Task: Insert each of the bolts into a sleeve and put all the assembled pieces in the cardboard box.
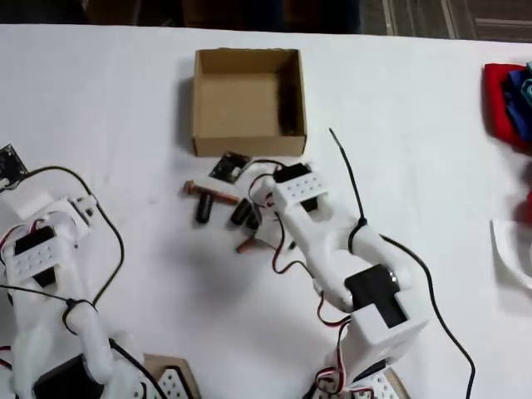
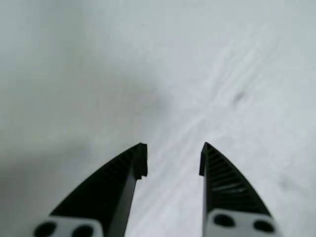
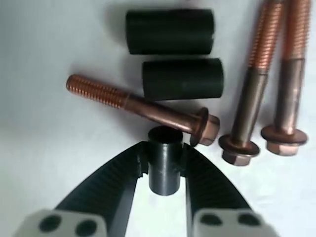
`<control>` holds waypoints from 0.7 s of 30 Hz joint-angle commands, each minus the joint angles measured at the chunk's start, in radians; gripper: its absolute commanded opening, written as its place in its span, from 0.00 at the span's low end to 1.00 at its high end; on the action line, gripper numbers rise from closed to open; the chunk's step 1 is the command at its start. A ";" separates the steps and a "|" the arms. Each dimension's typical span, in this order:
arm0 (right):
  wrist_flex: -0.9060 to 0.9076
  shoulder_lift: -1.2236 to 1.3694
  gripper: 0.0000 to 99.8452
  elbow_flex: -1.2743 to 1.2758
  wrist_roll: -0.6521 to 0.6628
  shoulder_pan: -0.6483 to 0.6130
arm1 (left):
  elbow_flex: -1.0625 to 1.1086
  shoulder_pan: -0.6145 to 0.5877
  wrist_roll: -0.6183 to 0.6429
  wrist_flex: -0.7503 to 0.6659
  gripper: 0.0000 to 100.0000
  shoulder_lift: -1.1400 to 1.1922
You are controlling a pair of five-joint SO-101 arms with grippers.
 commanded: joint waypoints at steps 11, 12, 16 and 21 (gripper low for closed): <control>0.005 -0.005 0.09 0.000 0.021 0.105 | -0.045 -0.003 0.005 -0.012 0.19 -0.006; 0.005 -0.005 0.09 0.000 0.021 0.105 | -0.045 -0.003 0.005 -0.012 0.19 -0.006; 0.007 -0.005 0.10 0.000 0.021 0.097 | -0.045 -0.003 0.005 -0.012 0.19 -0.006; 0.007 -0.007 0.14 -0.003 0.021 0.105 | -0.047 -0.003 0.005 -0.012 0.19 -0.009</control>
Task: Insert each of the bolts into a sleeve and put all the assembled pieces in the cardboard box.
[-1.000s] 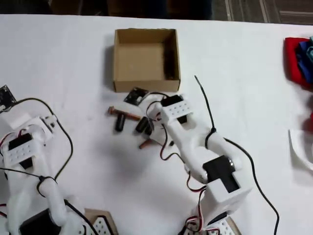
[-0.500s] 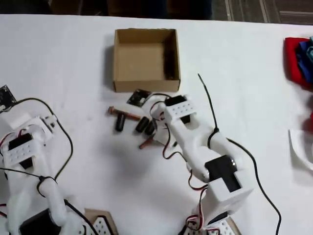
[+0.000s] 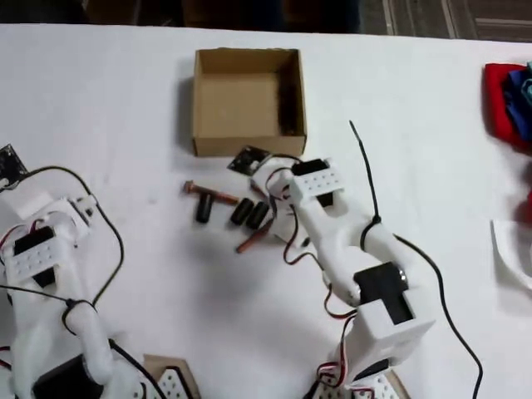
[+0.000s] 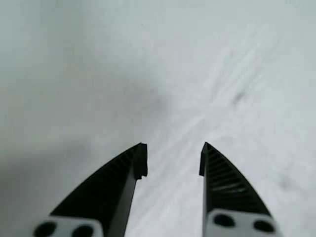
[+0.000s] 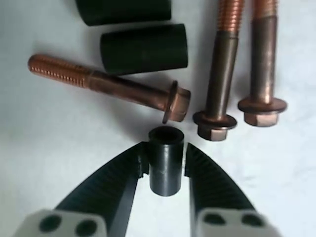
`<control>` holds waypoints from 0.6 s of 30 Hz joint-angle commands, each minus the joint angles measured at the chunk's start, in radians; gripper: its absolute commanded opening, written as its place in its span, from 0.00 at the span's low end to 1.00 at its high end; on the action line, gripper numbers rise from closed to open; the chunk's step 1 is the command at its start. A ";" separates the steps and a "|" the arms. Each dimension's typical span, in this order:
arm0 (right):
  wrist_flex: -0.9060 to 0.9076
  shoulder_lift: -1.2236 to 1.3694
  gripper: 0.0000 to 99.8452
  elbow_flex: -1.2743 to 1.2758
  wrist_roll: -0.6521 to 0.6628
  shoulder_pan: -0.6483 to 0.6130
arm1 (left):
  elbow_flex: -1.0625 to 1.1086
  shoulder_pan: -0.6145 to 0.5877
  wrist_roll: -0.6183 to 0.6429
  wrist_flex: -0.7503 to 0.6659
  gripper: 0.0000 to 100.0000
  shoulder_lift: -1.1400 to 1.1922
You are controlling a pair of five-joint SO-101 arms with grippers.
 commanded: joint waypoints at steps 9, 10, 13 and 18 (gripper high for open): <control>0.027 -0.015 0.14 -0.006 0.060 0.015 | -0.048 -0.003 0.005 -0.012 0.19 -0.011; 0.033 -0.008 0.14 -0.006 0.060 0.013 | -0.048 -0.003 0.005 -0.012 0.19 -0.011; 0.038 -0.007 0.14 0.000 0.060 0.016 | -0.048 -0.003 0.005 -0.012 0.19 -0.011; 0.041 -0.005 0.14 0.000 0.060 0.016 | -0.048 -0.003 0.005 -0.014 0.19 -0.011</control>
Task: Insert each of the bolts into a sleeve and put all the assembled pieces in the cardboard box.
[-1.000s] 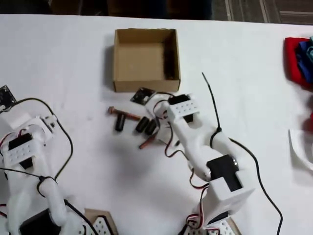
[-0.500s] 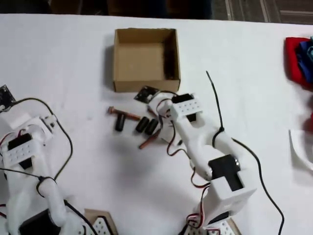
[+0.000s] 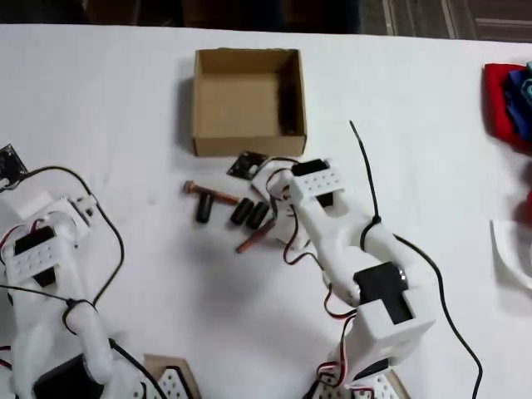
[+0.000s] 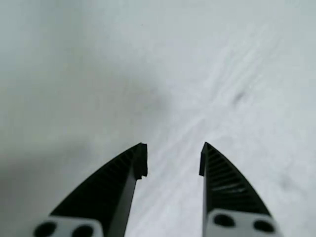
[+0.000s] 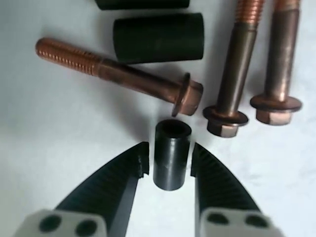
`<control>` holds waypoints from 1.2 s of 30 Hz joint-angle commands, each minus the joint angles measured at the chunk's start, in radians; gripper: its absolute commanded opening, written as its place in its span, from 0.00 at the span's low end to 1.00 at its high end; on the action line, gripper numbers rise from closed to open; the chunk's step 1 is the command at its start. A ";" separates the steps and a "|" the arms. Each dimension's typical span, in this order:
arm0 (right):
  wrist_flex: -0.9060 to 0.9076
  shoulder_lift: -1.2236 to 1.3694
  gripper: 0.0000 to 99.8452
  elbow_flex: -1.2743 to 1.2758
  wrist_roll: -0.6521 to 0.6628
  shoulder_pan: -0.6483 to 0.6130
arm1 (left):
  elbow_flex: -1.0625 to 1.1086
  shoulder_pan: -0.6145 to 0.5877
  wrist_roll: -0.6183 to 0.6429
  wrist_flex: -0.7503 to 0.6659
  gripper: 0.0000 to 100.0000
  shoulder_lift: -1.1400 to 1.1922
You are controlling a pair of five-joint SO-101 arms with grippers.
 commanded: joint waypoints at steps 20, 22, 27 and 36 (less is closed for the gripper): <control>0.004 -0.403 0.02 0.143 -0.127 0.193 | -0.173 0.381 -0.341 0.236 0.19 0.029; -0.022 -0.596 0.02 0.269 -0.129 0.243 | -0.285 0.436 -0.404 0.344 0.19 0.097; -0.157 -0.978 0.02 0.597 -0.180 0.340 | -0.727 0.545 -0.385 0.704 0.19 0.390; -0.348 -0.954 0.02 0.701 -0.430 0.453 | -1.300 0.852 -0.591 1.135 0.19 0.838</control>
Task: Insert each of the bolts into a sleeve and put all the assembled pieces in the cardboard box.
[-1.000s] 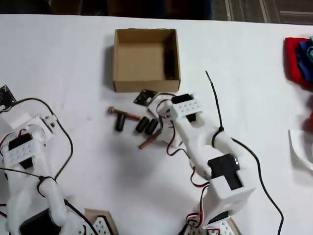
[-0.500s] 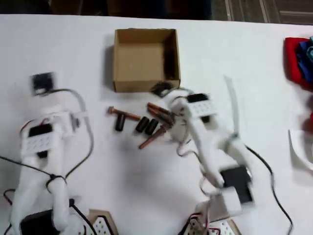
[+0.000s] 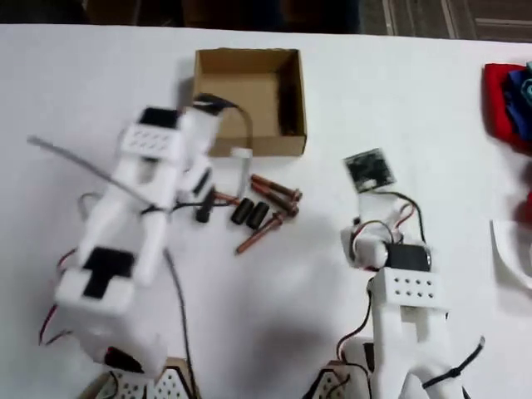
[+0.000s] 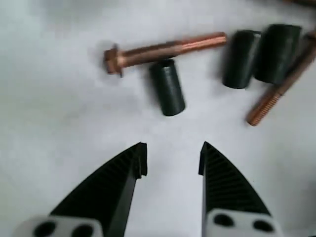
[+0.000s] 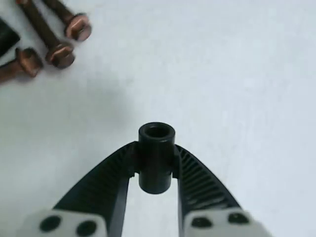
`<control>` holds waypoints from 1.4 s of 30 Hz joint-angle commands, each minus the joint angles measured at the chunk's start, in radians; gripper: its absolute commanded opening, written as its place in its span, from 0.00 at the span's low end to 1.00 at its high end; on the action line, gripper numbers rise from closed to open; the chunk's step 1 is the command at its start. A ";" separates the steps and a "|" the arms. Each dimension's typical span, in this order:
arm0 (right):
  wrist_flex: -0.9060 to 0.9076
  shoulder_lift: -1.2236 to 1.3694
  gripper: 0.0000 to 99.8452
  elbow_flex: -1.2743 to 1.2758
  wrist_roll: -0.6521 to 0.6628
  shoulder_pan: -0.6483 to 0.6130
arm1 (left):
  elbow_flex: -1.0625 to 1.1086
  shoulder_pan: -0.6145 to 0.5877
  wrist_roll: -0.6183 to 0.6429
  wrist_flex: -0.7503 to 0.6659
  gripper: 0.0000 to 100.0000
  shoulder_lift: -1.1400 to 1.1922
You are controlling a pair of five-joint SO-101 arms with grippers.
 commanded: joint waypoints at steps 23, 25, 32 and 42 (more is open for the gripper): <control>-0.091 0.450 0.02 -0.207 -0.123 0.252 | -0.605 0.397 -0.020 0.144 0.19 0.508; -0.091 0.450 0.02 -0.207 -0.123 0.252 | -0.628 0.374 -0.020 0.140 0.19 0.548; -0.093 0.452 0.02 -0.207 -0.123 0.252 | -0.743 0.321 -0.014 0.140 0.15 0.669; -0.097 0.447 0.02 -0.201 -0.123 0.252 | -0.871 0.302 0.008 0.184 0.03 0.671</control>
